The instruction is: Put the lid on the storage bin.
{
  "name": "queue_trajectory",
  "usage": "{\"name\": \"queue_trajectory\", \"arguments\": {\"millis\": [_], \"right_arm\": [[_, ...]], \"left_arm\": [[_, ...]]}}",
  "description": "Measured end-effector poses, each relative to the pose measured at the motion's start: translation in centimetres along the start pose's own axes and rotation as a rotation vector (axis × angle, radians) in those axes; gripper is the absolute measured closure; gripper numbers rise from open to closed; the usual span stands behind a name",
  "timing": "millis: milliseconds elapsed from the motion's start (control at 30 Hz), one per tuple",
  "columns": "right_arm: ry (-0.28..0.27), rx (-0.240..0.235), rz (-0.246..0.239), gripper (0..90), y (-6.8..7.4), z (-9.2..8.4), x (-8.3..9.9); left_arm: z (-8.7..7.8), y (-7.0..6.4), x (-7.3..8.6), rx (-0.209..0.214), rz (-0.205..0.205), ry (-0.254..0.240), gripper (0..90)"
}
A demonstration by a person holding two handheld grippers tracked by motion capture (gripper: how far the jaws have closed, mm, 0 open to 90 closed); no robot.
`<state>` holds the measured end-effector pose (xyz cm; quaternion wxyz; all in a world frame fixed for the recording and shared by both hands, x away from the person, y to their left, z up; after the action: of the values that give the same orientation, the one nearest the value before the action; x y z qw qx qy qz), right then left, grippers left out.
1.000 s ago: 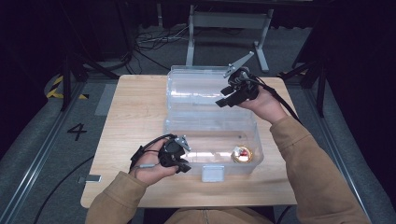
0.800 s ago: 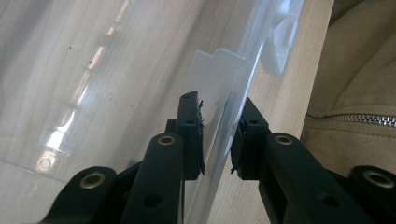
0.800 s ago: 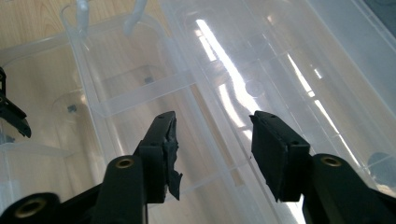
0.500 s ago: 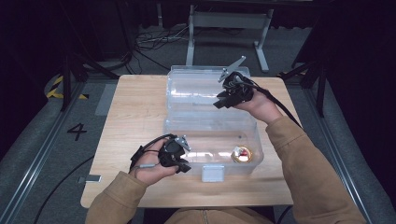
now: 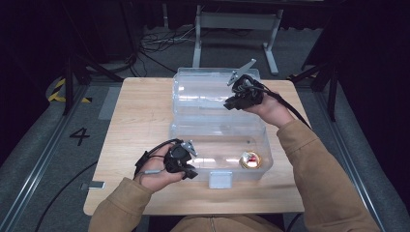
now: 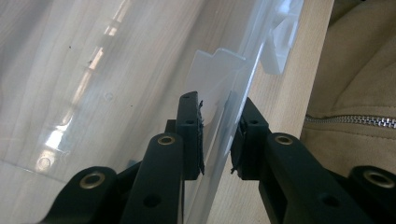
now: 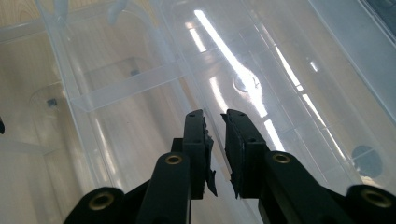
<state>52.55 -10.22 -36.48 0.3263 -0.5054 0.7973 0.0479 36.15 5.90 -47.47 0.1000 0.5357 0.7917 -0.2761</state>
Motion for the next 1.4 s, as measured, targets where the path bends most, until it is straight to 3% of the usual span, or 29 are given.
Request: {"name": "queue_trajectory", "arguments": {"millis": [867, 1400], "right_arm": [[-0.030, -0.008, -0.079, 78.6, 2.3, -2.2, 0.5], [-0.040, -0.027, -0.089, 78.5, 3.8, -3.5, 1.2]], "left_arm": [[0.0, 0.0, 0.0, 0.001, -0.006, -0.005, 75.7], [0.0, 0.0, 0.0, 0.002, -0.007, -0.007, 75.6]]}}
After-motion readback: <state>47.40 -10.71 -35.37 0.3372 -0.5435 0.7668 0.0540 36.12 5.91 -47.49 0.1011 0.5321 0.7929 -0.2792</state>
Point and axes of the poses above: each handheld gripper's, and its own axes: z roughly forward along the jaws, x roughly out of its underside, y roughly to its left, the point moved 8 cm from there along z, roughly forward along the jaws, and after that the axes turned 10 degrees about x, right-handed, at the moved point
